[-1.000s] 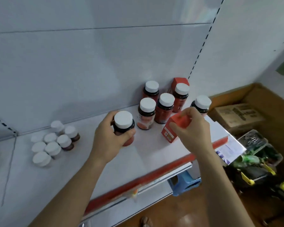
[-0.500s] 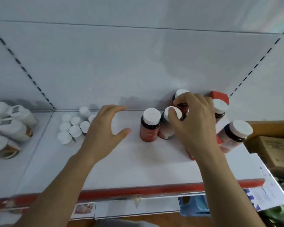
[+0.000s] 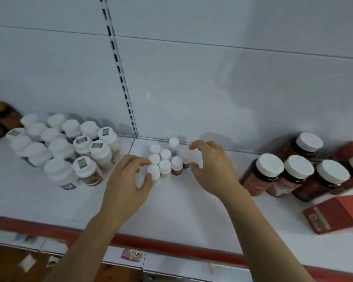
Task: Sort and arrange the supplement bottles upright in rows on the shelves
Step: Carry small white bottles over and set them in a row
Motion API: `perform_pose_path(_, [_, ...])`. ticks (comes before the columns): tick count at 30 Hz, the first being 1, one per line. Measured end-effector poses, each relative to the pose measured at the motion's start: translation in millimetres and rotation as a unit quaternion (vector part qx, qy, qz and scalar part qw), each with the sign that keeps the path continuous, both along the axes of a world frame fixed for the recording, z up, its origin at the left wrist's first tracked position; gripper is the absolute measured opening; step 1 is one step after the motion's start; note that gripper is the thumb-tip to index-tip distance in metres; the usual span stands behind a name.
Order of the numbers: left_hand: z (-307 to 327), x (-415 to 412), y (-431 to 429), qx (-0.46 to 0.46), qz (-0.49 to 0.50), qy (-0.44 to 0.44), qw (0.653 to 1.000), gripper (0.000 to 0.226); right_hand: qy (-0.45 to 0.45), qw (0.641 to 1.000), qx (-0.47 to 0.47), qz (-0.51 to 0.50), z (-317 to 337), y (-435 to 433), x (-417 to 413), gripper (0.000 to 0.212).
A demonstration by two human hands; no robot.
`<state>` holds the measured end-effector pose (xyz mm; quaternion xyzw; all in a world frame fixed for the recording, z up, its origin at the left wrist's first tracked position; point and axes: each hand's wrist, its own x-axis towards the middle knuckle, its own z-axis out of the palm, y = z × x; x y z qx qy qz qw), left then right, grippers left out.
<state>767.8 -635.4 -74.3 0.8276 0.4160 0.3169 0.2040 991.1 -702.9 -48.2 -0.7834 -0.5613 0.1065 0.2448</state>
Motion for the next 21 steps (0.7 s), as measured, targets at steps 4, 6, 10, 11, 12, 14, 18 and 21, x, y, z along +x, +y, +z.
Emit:
perform_pose_path(4, [-14,1,0,-0.020,-0.036,0.001,0.999,0.037,0.079,0.996,0.047,0.009,-21,8,-11,0.037])
perform_pose_path(6, [-18,0,-2,-0.032,-0.025,-0.015,0.999,0.039,0.089,0.994,0.058,-0.016,-27,6,-11,0.031])
perform_pose_path(10, [-17,0,-5,-0.045,-0.018,-0.035,0.998,0.036,0.109,0.992,0.061,-0.021,-30,2,-7,0.027])
perform_pose_path(11, [-16,-3,-6,-0.052,-0.013,-0.042,0.998,0.036,0.103,0.992,0.066,-0.019,-29,0,-6,0.027])
perform_pose_path(12, [-13,-7,-8,-0.063,-0.001,-0.058,0.996,0.037,0.098,0.992,0.080,-0.022,-27,-2,-7,0.027])
perform_pose_path(14, [-2,-19,-16,-0.082,0.045,-0.111,0.989,0.036,0.090,0.986,0.136,-0.031,-18,-6,-8,0.027])
perform_pose_path(18, [19,-60,-38,-0.045,0.128,-0.203,0.970,0.027,0.113,0.966,0.234,-0.002,8,5,-31,0.024])
perform_pose_path(21, [28,-108,-54,-0.025,0.192,-0.261,0.946,0.029,0.168,0.952,0.250,0.054,22,21,-79,0.029])
